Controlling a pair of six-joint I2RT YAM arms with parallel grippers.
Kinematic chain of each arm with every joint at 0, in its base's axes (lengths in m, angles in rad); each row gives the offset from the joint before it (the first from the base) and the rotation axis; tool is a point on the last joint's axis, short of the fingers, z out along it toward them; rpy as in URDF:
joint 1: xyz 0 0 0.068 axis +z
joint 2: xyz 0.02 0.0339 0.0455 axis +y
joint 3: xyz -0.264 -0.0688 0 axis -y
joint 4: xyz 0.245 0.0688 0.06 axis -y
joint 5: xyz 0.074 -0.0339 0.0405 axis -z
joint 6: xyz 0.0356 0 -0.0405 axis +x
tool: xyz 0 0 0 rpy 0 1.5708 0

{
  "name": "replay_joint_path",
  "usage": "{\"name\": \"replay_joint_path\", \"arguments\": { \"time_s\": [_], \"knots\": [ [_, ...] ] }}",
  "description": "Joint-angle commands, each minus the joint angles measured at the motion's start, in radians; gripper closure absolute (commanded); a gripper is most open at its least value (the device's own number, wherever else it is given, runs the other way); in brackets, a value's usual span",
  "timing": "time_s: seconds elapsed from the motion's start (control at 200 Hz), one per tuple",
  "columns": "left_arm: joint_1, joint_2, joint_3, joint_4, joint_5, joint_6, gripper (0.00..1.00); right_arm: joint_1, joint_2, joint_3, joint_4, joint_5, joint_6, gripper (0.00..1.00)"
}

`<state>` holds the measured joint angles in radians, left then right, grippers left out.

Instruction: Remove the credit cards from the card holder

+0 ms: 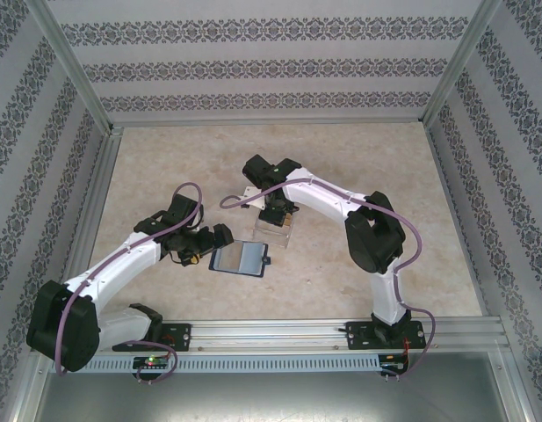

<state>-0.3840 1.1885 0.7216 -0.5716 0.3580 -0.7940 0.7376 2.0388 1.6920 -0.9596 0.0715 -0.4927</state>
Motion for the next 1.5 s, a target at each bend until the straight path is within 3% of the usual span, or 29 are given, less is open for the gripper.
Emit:
{"name": "replay_joint_path", "arguments": {
  "time_s": [0.0,0.215,1.009,1.279,1.499],
  "knots": [
    [0.01,-0.014,-0.013,-0.002,0.004,-0.012,0.0,0.012,0.023,0.004,0.002,0.026,0.023,0.92],
    [0.011,-0.013,-0.015,0.001,0.005,-0.012,0.0,0.011,0.017,-0.002,0.005,0.037,0.026,0.86],
    [0.011,-0.009,-0.017,0.009,0.008,-0.013,0.0,0.0,0.002,-0.018,0.028,0.126,0.055,0.83],
    [0.01,0.004,-0.015,0.018,0.013,-0.01,0.0,-0.017,-0.112,-0.052,0.064,0.093,0.121,0.8],
    [0.011,0.037,-0.006,0.03,0.023,-0.001,0.0,-0.015,-0.259,-0.126,0.109,0.074,0.277,0.79]
  ]
}}
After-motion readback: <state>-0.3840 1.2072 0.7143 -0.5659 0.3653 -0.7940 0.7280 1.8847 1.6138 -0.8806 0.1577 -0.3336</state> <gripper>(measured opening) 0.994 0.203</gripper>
